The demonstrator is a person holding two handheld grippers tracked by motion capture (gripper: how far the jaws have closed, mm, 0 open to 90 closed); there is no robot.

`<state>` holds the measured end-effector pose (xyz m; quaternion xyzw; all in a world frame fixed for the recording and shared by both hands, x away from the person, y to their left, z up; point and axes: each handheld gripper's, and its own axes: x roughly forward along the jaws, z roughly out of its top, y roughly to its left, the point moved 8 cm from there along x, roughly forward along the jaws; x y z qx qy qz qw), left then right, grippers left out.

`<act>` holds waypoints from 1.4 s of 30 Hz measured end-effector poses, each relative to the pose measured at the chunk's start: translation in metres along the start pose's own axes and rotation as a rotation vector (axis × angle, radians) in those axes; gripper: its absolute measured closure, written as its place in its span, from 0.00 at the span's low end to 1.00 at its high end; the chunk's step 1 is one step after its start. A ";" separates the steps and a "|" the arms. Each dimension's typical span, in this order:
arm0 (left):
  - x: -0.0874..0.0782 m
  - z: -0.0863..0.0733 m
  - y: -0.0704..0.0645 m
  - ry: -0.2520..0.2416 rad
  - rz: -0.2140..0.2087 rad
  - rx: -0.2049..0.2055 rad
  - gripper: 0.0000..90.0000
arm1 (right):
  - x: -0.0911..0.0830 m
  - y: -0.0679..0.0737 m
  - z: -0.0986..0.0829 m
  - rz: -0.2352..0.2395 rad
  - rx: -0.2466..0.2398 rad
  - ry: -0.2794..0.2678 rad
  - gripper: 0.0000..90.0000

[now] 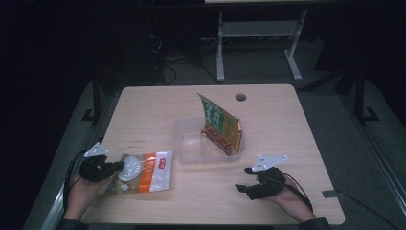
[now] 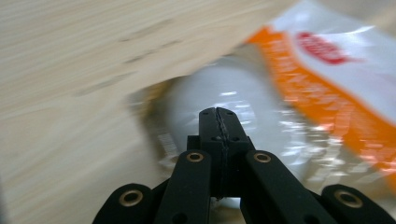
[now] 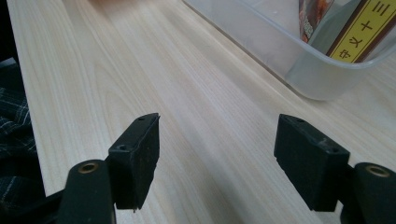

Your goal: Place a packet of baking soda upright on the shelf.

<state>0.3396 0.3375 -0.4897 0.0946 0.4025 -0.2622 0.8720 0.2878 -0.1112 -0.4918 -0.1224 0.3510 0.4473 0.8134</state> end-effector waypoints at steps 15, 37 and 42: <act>0.017 -0.015 0.000 0.074 -0.034 0.024 1.00 | 0.001 0.001 0.001 0.003 -0.011 -0.003 0.34; 0.008 -0.027 -0.061 0.102 -0.163 0.068 1.00 | -0.004 -0.001 0.001 -0.008 0.003 -0.013 0.34; -0.006 -0.042 -0.070 0.094 -0.177 0.046 1.00 | -0.006 0.000 -0.002 -0.004 0.013 -0.014 0.34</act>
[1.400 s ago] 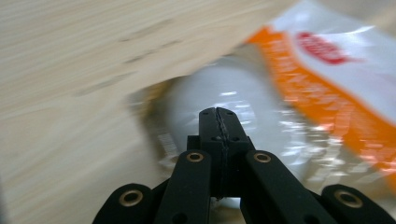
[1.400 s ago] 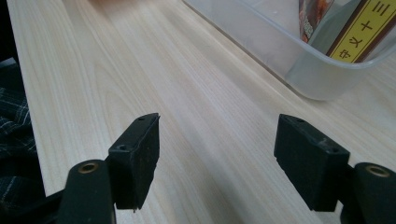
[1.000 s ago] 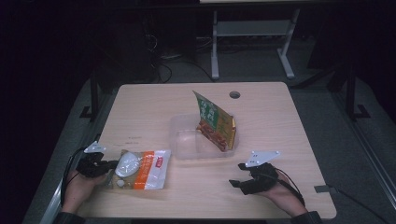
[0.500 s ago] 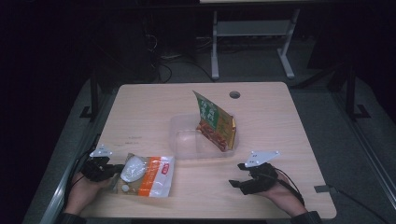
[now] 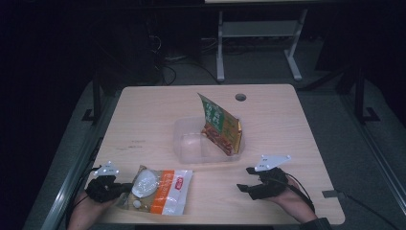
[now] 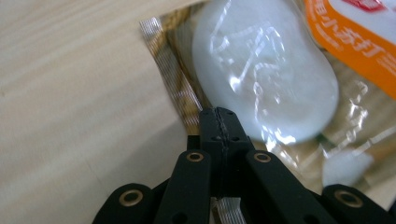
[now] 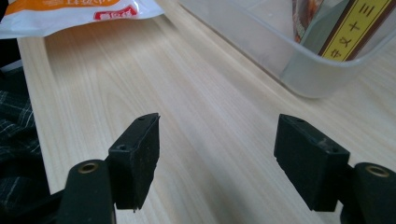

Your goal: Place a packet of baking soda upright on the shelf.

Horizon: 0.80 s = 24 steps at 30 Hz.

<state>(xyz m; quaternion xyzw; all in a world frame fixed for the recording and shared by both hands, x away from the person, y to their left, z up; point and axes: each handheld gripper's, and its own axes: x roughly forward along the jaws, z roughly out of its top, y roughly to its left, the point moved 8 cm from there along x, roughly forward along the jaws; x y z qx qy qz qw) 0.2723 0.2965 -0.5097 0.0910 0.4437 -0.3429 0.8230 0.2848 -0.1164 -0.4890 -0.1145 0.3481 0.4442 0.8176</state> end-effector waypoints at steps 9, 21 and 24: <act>0.009 0.008 -0.018 0.016 -0.057 0.052 1.00 | -0.001 -0.001 -0.002 0.000 0.001 -0.003 0.34; 0.022 0.018 -0.059 0.010 -0.147 0.094 1.00 | -0.003 0.000 -0.002 -0.002 0.007 -0.002 0.34; 0.030 0.023 -0.074 0.019 -0.179 0.131 1.00 | -0.002 0.000 -0.002 -0.002 0.005 -0.002 0.34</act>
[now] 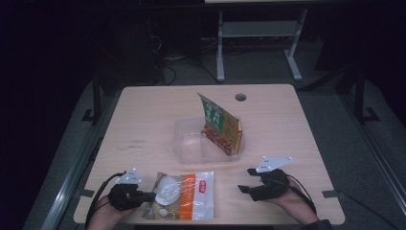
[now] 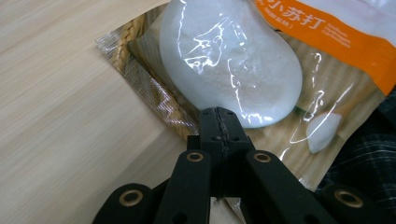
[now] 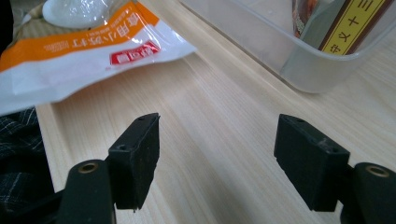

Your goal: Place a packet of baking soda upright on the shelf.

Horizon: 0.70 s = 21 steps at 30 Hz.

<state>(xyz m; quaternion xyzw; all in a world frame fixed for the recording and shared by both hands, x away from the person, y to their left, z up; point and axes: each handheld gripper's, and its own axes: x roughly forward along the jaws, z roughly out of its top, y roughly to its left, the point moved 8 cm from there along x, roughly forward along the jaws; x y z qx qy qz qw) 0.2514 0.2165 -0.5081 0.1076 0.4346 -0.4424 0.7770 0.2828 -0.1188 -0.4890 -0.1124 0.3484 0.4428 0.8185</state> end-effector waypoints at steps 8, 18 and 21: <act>0.015 0.020 -0.013 -0.011 -0.023 0.062 0.99 | 0.002 0.001 0.000 0.006 0.000 0.003 0.34; 0.020 0.070 -0.018 -0.068 -0.044 0.232 0.54 | 0.002 0.000 0.001 0.006 -0.003 0.002 0.34; 0.033 0.084 -0.021 -0.051 -0.072 0.284 0.43 | 0.001 0.000 0.001 0.007 -0.006 -0.001 0.34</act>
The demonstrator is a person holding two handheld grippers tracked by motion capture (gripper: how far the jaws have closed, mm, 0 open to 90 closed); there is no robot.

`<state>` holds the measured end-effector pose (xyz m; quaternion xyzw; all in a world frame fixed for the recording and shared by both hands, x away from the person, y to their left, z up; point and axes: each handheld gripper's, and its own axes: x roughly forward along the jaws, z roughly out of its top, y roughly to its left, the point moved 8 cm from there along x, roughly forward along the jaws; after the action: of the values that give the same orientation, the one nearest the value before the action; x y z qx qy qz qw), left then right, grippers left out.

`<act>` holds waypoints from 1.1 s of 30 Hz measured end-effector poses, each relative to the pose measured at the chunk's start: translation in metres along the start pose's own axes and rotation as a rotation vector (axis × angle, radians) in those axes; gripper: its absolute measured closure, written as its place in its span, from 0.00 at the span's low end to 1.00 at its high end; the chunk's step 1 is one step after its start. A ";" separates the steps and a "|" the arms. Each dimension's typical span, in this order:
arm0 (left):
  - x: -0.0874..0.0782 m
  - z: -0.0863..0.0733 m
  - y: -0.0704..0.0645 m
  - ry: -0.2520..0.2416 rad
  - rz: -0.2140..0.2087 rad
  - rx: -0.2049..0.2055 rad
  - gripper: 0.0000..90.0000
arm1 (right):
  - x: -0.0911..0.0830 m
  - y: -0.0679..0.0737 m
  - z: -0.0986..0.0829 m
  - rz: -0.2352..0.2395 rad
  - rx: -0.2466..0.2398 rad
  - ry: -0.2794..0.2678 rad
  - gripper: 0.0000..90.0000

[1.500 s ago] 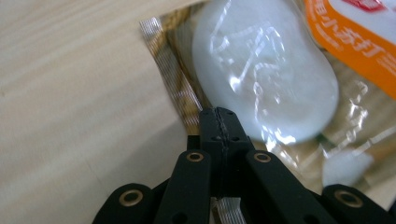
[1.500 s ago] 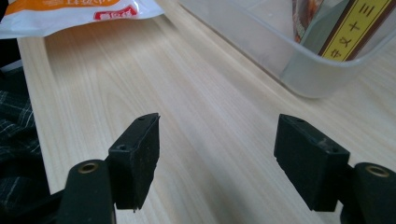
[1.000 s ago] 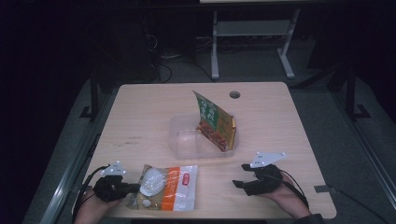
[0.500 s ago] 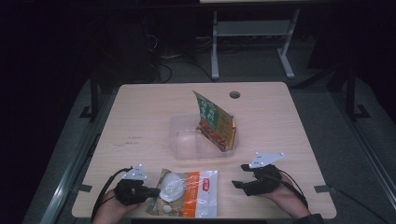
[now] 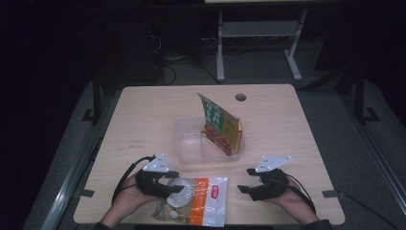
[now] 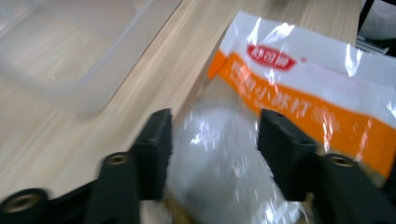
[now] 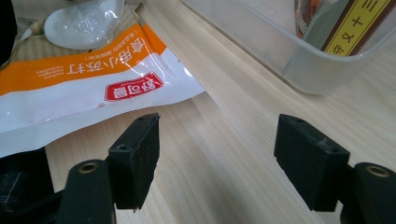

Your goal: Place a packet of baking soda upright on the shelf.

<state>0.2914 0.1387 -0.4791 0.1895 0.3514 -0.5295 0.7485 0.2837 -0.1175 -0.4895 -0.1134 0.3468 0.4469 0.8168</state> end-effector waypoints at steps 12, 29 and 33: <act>0.045 -0.003 -0.001 0.118 -0.125 0.030 0.38 | -0.001 0.000 0.000 -0.001 -0.008 0.004 0.34; 0.041 -0.009 0.002 0.111 -0.179 0.008 0.96 | 0.001 0.001 0.000 0.003 -0.014 0.006 0.34; 0.038 -0.009 0.002 0.093 -0.180 -0.003 0.99 | 0.002 0.000 -0.001 0.002 -0.019 0.008 0.34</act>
<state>0.2974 0.1200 -0.5126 0.1806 0.4020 -0.5847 0.6811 0.2840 -0.1166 -0.4913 -0.1224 0.3462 0.4505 0.8138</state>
